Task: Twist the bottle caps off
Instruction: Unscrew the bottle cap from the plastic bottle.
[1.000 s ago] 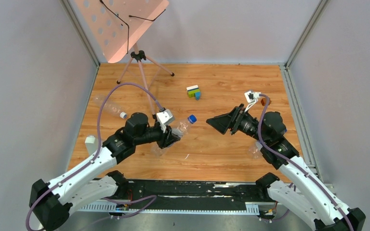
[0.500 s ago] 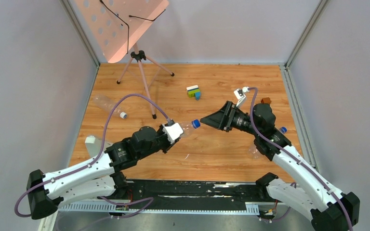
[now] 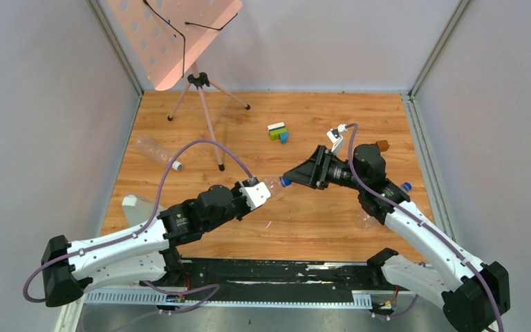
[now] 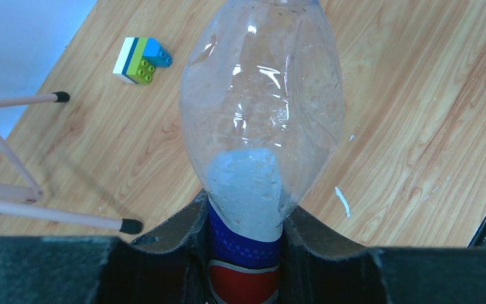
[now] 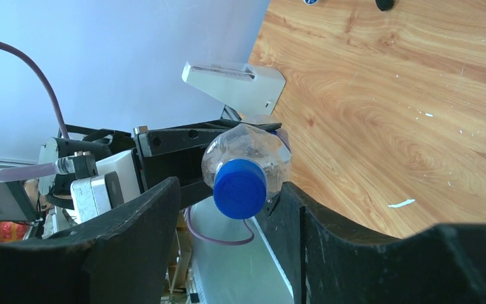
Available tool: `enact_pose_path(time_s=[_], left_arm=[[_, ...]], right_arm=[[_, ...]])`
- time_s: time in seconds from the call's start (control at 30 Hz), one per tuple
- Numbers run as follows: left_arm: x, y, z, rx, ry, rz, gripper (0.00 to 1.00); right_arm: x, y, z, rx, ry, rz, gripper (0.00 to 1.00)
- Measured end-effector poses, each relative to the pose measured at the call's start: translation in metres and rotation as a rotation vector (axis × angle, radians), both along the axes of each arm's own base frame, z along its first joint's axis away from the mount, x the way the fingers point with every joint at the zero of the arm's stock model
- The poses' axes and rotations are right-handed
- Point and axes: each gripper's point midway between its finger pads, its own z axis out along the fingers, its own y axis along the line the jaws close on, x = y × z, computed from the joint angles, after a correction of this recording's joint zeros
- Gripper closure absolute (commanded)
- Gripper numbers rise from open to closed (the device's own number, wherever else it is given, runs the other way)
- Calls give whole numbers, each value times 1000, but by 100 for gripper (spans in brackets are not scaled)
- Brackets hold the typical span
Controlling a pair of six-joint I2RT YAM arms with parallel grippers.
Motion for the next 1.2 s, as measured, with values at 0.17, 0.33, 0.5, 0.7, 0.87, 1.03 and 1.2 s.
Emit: enact_pose_path(time_s=[0.17, 0.33, 0.5, 0.7, 0.87, 1.03, 1.2], left_arm=[[-1, -1, 0, 4, -5, -5, 100], [-1, -2, 0, 3, -7, -6, 100], [-1, -2, -1, 8, -6, -8, 100], [-1, -2, 1, -9, -3, -1, 100], [-7, -5, 5, -71, 36, -22, 100], [-12, -13, 4, -183, 205, -125, 100], [-26, -20, 2, -286, 411, -264, 99]], right_arm=[[0, 1, -2, -2, 11, 10, 47], [1, 4, -9, -12, 36, 22, 59], [0, 5, -10, -14, 37, 37, 74], [-1, 4, -7, -22, -19, 49, 88], [-8, 2, 3, -30, -152, 89, 93], [-13, 2, 8, -52, -322, 149, 92], [-18, 1, 11, -70, -473, 197, 89]])
